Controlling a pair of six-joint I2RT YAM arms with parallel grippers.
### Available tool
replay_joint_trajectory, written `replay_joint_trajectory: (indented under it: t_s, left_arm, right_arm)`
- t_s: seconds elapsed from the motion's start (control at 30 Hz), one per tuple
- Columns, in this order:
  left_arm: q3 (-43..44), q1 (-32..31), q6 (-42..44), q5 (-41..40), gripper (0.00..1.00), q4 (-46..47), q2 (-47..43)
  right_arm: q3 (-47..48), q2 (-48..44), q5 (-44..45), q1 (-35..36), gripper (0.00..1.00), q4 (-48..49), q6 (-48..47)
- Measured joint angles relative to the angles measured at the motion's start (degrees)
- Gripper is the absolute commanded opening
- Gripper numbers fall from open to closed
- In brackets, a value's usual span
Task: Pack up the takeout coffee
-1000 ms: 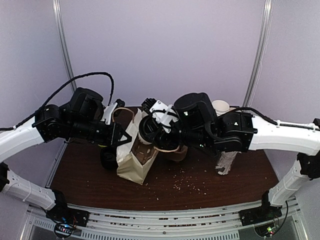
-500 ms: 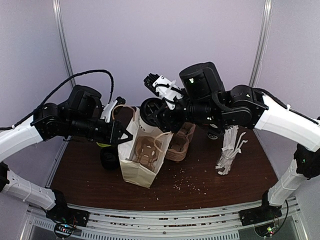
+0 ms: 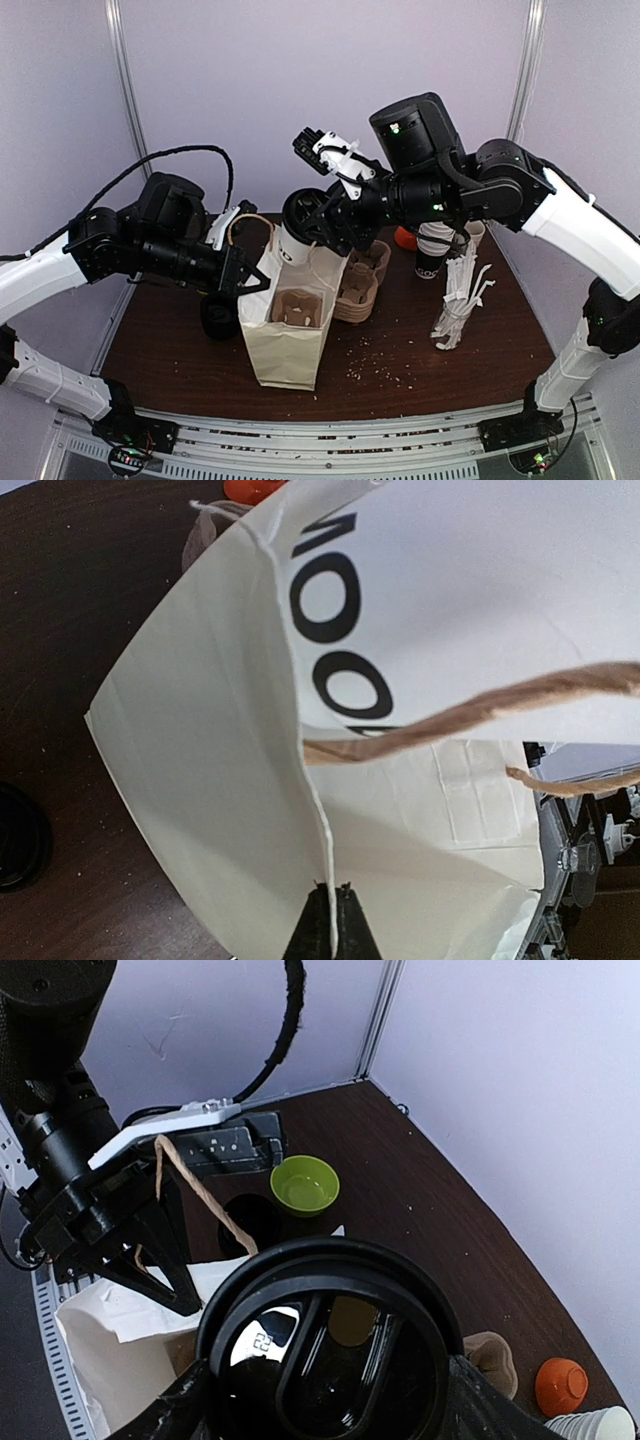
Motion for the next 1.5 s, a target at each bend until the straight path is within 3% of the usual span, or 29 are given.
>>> replay_joint_trajectory:
  t_s: [0.5, 1.5]
  left_arm:
    - [0.83, 0.00, 2.21, 1.31, 0.00, -1.36, 1.11]
    - [-3.23, 0.00, 2.19, 0.68, 0.00, -1.18, -1.60]
  right_arm:
    - [-6.86, -0.85, -5.97, -2.47, 0.49, -3.21, -0.79]
    - [-19.93, 6.10, -14.93, -4.79, 0.49, 17.53, -1.11]
